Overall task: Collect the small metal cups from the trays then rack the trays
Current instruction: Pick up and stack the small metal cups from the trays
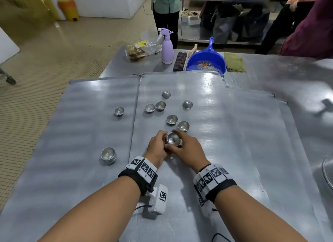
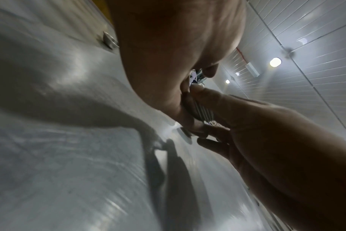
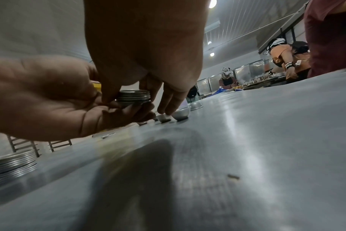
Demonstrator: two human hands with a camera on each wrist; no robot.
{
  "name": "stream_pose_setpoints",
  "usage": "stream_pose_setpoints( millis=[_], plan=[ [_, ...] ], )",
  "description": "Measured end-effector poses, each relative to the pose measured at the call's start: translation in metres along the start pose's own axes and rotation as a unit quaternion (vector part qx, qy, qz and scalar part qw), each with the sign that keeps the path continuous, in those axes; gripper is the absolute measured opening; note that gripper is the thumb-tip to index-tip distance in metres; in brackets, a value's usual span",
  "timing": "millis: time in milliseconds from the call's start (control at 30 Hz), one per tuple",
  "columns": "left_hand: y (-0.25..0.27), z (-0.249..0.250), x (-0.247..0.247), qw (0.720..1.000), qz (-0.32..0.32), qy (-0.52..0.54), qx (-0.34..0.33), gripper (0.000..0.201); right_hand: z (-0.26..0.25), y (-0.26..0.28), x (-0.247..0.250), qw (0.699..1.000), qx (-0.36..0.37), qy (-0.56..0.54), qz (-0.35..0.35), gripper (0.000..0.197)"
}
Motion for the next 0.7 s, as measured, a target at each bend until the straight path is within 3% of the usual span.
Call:
stream_pose_setpoints(
  millis=[100, 267, 400, 500, 700],
  plan=[
    [-0.002, 0.002, 0.007, 1.0, -0.011, -0.005, -0.011, 0.022, 0.002, -0.004, -0.007, 1.0, -0.002, -0.011, -0.018, 0.07],
    [-0.013, -0.001, 0.032, 0.999, -0.002, -0.038, -0.026, 0.025, 0.02, -0.028, 0.02, 0.995, -0.015, 0.01, 0.099, 0.037],
    [-0.013, 0.0, 0.041, 0.992, -0.004, -0.111, -0.051, 0.018, 0.032, -0.053, 0.016, 0.987, -0.062, 0.149, 0.014, 0.043],
    [-0.011, 0.003, 0.04, 0.989, -0.017, -0.13, -0.062, 0.015, 0.032, -0.061, 0.012, 0.975, -0.048, 0.218, -0.008, 0.03],
    [-0.014, 0.004, 0.039, 0.989, -0.014, -0.133, -0.067, 0.013, 0.025, -0.054, 0.01, 0.979, -0.016, 0.204, 0.009, 0.016]
  ],
)
Point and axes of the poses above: each hand's wrist, its own y-axis away from the middle knuckle, its own x-axis out of the back of the hand, z = x × y, the point moved 6 cm from there along -y, towards the middle knuckle, and after that the axes turned 10 degrees about -x, right-handed, at the moved point
